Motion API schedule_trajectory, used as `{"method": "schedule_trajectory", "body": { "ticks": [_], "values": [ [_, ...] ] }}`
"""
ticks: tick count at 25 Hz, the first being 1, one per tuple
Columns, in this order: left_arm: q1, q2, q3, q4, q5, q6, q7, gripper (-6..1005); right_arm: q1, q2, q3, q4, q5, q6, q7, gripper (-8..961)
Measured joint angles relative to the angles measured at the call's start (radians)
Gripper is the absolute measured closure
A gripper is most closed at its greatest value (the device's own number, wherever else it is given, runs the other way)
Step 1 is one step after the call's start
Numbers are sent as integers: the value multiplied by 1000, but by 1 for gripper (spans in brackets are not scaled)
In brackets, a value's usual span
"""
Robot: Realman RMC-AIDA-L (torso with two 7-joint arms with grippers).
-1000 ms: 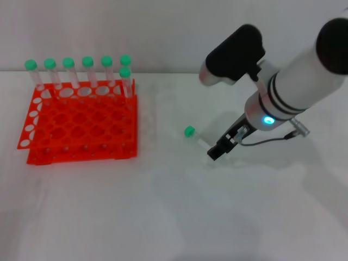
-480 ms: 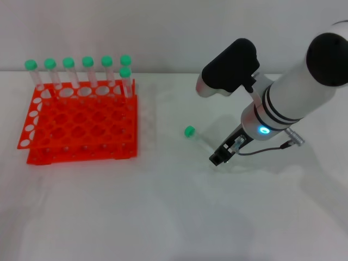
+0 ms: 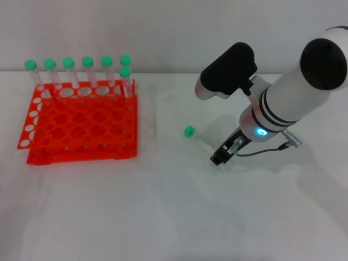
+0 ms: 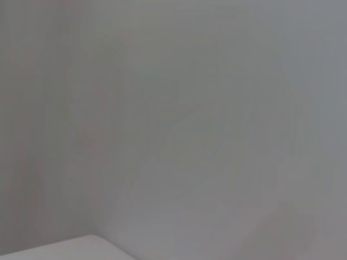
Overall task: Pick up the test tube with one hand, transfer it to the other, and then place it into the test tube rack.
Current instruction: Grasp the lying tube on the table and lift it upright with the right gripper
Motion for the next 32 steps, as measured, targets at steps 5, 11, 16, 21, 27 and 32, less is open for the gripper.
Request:
{"method": "schedule_trajectory", "body": {
  "ticks": [5, 11, 16, 21, 27, 32],
  "values": [
    [-9, 0, 1, 0, 8, 1, -1, 117, 17, 0, -18, 21, 10, -10, 0, 571],
    [-13, 0, 2, 0, 12, 1, -1, 118, 22, 0, -25, 31, 11, -14, -2, 634],
    [-13, 0, 2, -1, 12, 1, -1, 118, 23, 0, -32, 36, 11, -15, -2, 641],
    [-15, 0, 2, -1, 12, 0, -2, 119, 22, 0, -30, 44, 11, -27, -14, 648],
    [-14, -3, 3, -1, 12, -3, -2, 119, 22, -3, -22, 57, 5, -33, -18, 722],
    [-9, -3, 3, -3, 19, -16, -2, 119, -35, -8, 82, 14, 6, -28, -101, 768]
  ]
}}
